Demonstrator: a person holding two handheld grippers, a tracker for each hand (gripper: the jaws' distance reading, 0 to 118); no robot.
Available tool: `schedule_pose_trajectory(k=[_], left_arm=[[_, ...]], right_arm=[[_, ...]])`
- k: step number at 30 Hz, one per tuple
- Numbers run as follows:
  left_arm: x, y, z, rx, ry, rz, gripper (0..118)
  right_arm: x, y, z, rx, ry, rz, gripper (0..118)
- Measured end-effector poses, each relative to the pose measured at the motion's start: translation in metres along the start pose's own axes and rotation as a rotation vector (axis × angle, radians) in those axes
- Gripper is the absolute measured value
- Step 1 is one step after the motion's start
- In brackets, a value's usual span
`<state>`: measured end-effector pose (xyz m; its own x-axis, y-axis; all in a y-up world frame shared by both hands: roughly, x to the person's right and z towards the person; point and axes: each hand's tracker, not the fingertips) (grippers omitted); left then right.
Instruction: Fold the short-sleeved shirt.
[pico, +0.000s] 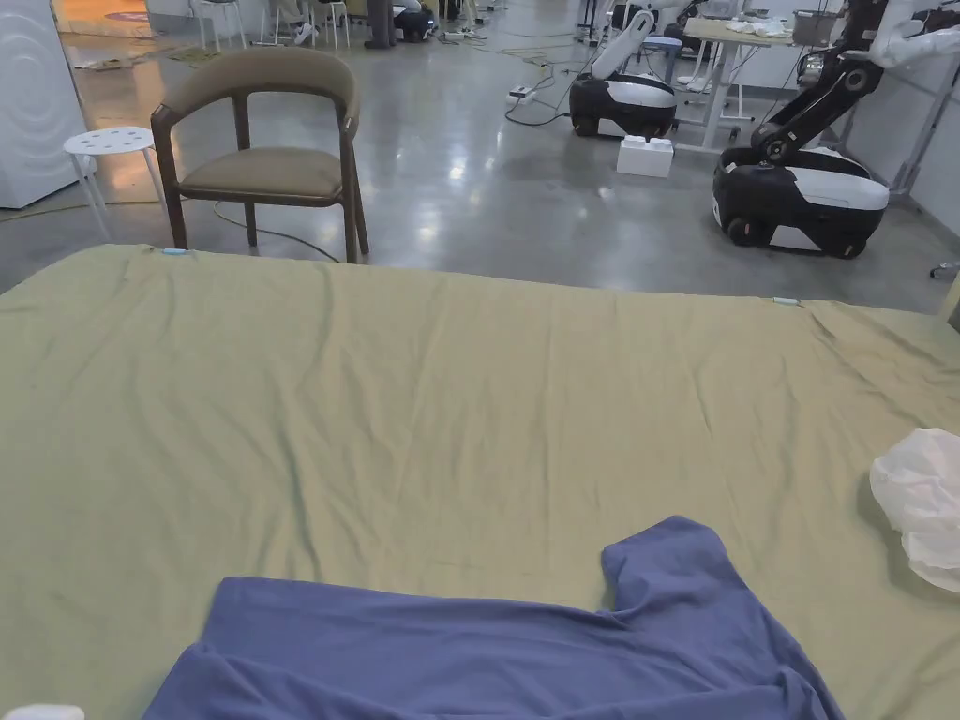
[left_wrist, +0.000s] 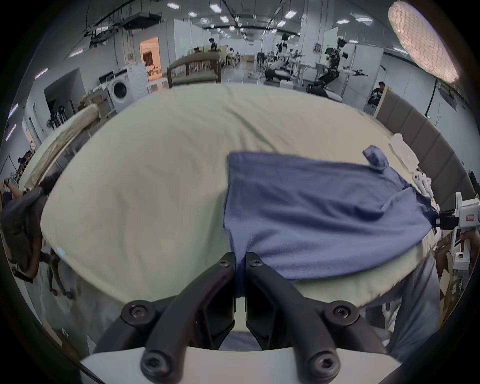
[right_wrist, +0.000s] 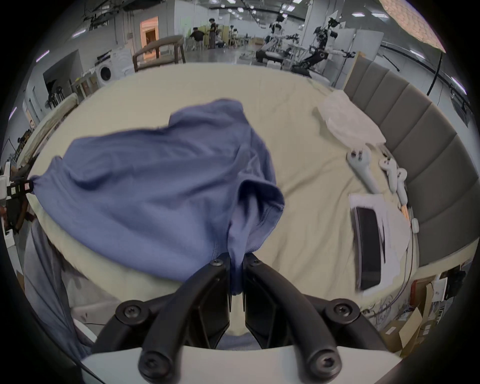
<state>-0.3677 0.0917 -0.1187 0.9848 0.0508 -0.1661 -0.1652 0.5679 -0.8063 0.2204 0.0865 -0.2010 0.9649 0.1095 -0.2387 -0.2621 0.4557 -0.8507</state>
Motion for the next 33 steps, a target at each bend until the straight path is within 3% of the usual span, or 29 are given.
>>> schedule_pose_trajectory(k=[8,10,11,12,14,15,17,20,28,33], left_arm=[[0.003,-0.028,-0.036,-0.084,0.035,-0.014,2],[0.004,-0.028,-0.04,-0.087,0.04,-0.014,2],[0.005,-0.026,-0.04,-0.088,0.043,-0.014,4],[0.007,-0.024,-0.039,-0.08,0.05,-0.015,14],[0.01,-0.02,-0.035,-0.043,0.068,-0.028,31],[0.012,-0.016,-0.032,-0.017,0.064,-0.036,42],[0.017,-0.006,-0.026,0.054,0.036,-0.041,48],[0.024,0.015,-0.019,0.171,0.019,-0.041,48],[0.062,0.081,0.006,0.515,0.047,-0.041,48],[0.083,0.11,0.025,0.673,0.098,-0.067,48]], right_arm=[[-0.01,-0.028,-0.034,-0.016,-0.012,-0.041,8],[-0.008,-0.028,-0.035,-0.009,-0.02,-0.049,19],[-0.009,-0.026,-0.032,-0.007,-0.041,-0.049,32],[-0.009,-0.024,-0.027,0.002,-0.089,-0.037,50],[-0.009,-0.018,-0.012,0.019,-0.108,-0.037,63],[-0.008,-0.013,-0.002,0.06,-0.106,-0.058,63],[-0.009,-0.002,0.018,0.157,-0.091,-0.094,65],[-0.018,0.021,0.042,0.313,-0.099,-0.116,73],[-0.058,0.089,0.062,0.717,-0.101,-0.144,73],[-0.082,0.122,0.073,0.876,-0.103,-0.148,72]])
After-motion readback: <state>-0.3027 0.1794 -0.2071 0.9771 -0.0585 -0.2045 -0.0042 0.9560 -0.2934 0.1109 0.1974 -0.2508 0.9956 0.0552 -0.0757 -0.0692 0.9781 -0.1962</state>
